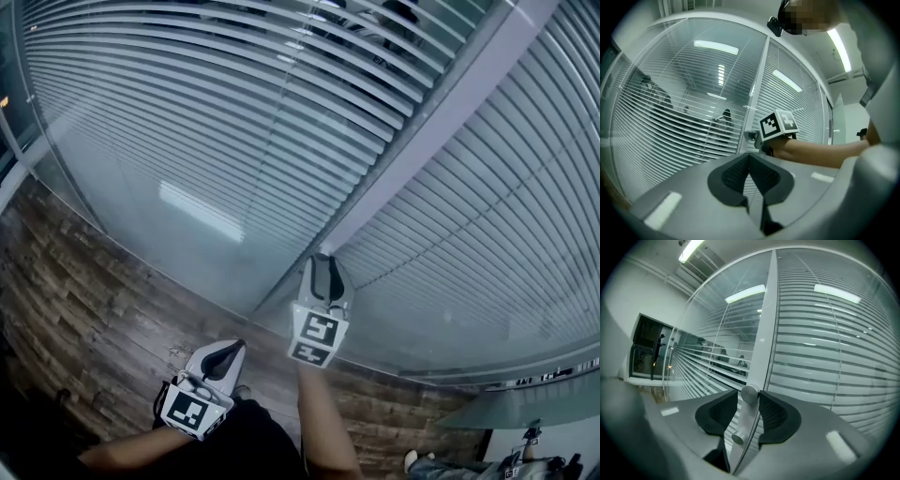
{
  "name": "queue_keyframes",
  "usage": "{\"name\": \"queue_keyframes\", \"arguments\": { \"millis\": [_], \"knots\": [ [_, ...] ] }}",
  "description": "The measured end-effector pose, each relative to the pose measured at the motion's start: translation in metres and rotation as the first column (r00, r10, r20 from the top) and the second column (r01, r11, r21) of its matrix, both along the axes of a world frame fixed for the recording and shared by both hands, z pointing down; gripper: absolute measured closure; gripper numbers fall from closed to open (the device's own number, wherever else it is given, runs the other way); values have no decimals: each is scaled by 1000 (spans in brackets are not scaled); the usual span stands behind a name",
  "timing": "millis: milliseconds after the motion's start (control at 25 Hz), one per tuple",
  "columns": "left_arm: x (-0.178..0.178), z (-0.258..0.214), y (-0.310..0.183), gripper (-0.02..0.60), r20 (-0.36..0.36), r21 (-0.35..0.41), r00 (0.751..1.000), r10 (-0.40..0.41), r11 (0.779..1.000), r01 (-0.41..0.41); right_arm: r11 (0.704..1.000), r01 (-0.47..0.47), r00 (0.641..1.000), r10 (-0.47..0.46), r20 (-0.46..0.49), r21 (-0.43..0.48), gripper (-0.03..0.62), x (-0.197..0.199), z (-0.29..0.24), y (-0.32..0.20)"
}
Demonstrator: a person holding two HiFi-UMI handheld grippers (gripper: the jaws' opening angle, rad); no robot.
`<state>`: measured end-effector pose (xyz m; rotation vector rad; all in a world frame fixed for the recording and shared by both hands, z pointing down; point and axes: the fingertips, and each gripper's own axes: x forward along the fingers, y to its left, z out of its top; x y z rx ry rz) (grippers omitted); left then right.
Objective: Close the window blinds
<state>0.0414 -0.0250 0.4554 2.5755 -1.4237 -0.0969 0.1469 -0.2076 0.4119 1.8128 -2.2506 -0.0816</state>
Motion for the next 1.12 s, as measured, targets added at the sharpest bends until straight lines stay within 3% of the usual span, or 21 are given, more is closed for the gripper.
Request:
{"name": "queue_keyframes", "arguments": {
  "millis": [200,400,520,640,800,960,1040,1120],
  "knots": [
    [-11,-7,-18,583,16,23,997,70,997,-71,995,-100,993,100,57,8,465,8,1,-3],
    [-29,-3,-30,583,28,2,994,110,994,-110,994,-108,994,108,18,-3,468,7,0,-4],
    [-33,3,-37,583,28,2,990,139,990,-139,996,-78,995,76,-65,-31,467,8,9,-6],
    [-40,-3,-37,583,30,-1,983,180,984,-180,997,-72,976,64,-207,-27,468,6,5,-3],
    [-58,-4,-35,583,22,-9,976,215,977,-215,999,-40,955,36,-295,-7,468,0,1,3],
    [-52,-2,-45,583,19,-4,975,221,975,-221,1000,-4,852,10,-524,12,468,2,3,-4],
    [-46,-3,-52,583,5,-3,978,207,978,-207,1000,3,832,7,-554,18,468,4,2,-7],
    [-38,-4,-55,583,-9,-5,979,205,979,-205,1000,6,851,7,-525,23,467,4,2,-8]
  ]
}}
